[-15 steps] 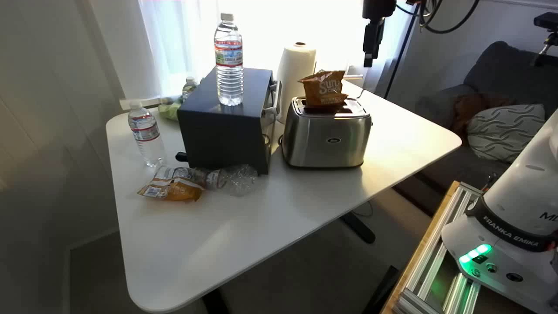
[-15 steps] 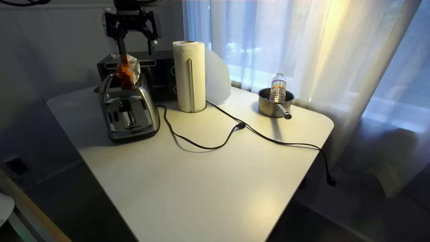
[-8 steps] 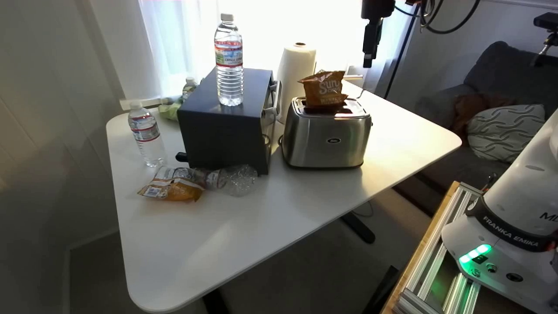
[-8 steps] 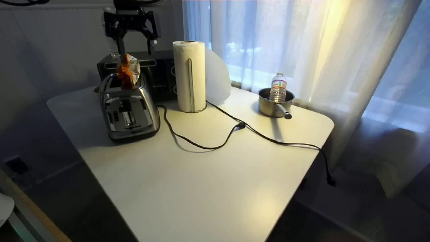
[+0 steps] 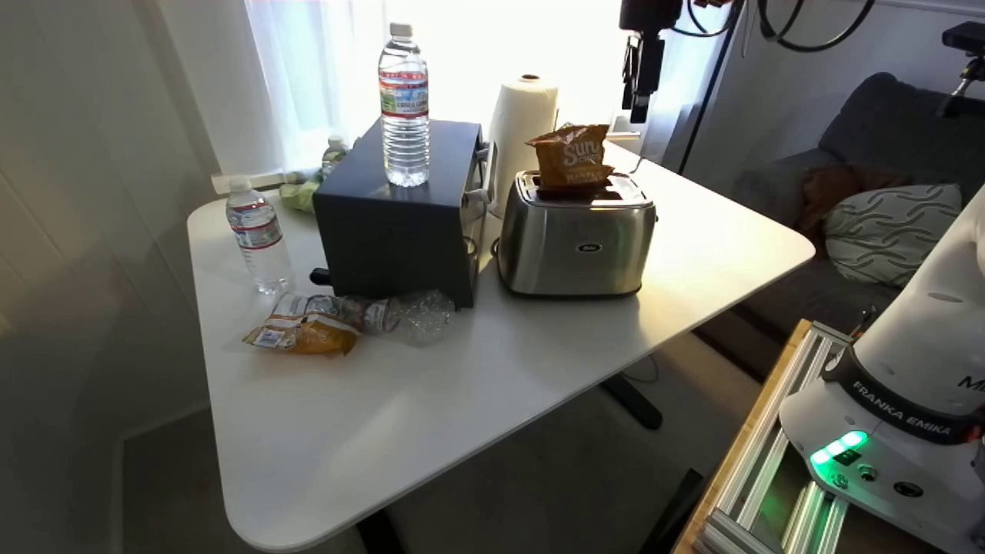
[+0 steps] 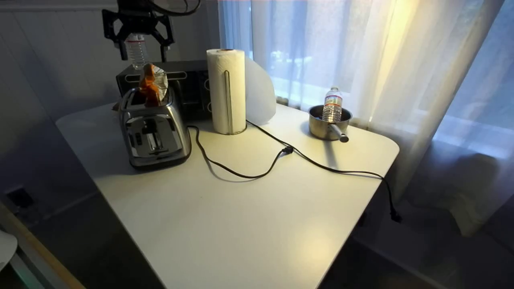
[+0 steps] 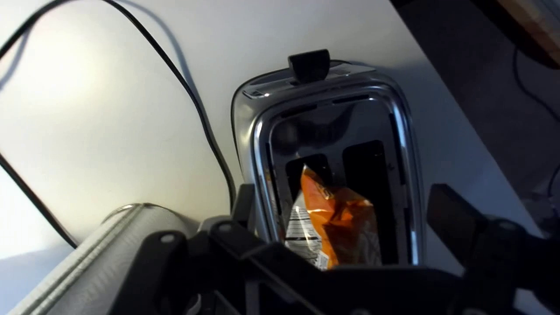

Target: Remove the snack packet from the toaster top and put it on the table

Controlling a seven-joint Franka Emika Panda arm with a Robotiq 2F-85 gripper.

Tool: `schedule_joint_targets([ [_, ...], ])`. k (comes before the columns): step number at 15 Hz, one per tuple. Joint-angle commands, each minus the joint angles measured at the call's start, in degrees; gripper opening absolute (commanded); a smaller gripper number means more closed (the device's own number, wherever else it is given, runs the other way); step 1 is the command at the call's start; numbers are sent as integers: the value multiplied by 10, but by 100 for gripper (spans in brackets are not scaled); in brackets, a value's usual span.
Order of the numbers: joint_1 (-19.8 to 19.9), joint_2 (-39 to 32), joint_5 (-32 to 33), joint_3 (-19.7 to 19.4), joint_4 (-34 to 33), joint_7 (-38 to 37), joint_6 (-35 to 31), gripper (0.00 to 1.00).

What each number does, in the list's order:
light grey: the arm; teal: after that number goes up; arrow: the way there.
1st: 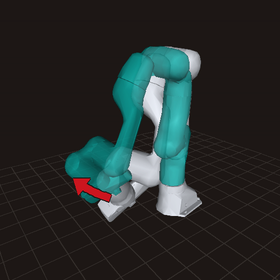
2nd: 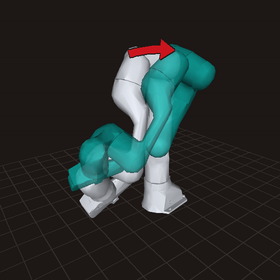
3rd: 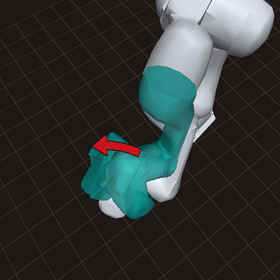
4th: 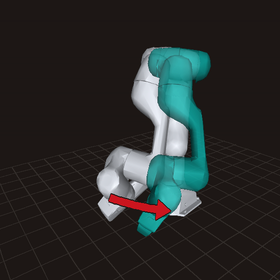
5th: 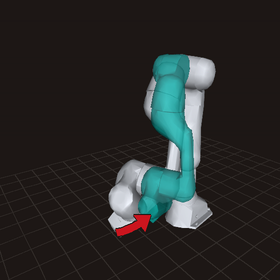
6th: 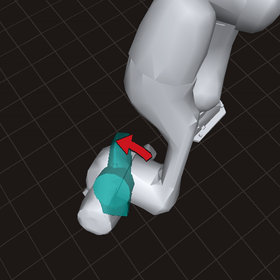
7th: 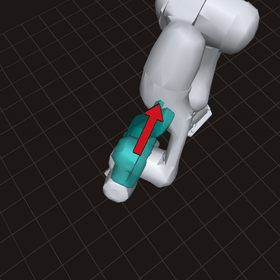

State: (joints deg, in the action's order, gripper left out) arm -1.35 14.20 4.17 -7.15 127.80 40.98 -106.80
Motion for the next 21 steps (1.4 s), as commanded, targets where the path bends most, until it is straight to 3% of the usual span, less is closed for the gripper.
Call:
schedule_joint_targets([
  [1, -9, 23, -31, 4, 28, 64, -13, 100],
  [2, -10, 25, -35, 5, 31, 74, -17, 100],
  [3, -10, 27, -36, 6, 34, 82, -23, 87],
  [4, -9, 28, -34, 8, 36, 83, -32, 85],
  [6, -9, 26, -31, 8, 36, 89, -40, 59],
  [8, -8, 24, -30, 9, 38, 91, -52, 46],
  [11, -8, 23, -32, 8, 45, 98, -76, 39],
  [16, -9, 24, -29, 9, 54, 106, -119, 41],
  [19, -10, 20, -29, 9, 56, 112, -122, 20],
  [20, -10, 19, -28, 10, 57, 116, -120, 6],
  [21, -10, 21, -28, 10, 58, 118, -123, 4],
])
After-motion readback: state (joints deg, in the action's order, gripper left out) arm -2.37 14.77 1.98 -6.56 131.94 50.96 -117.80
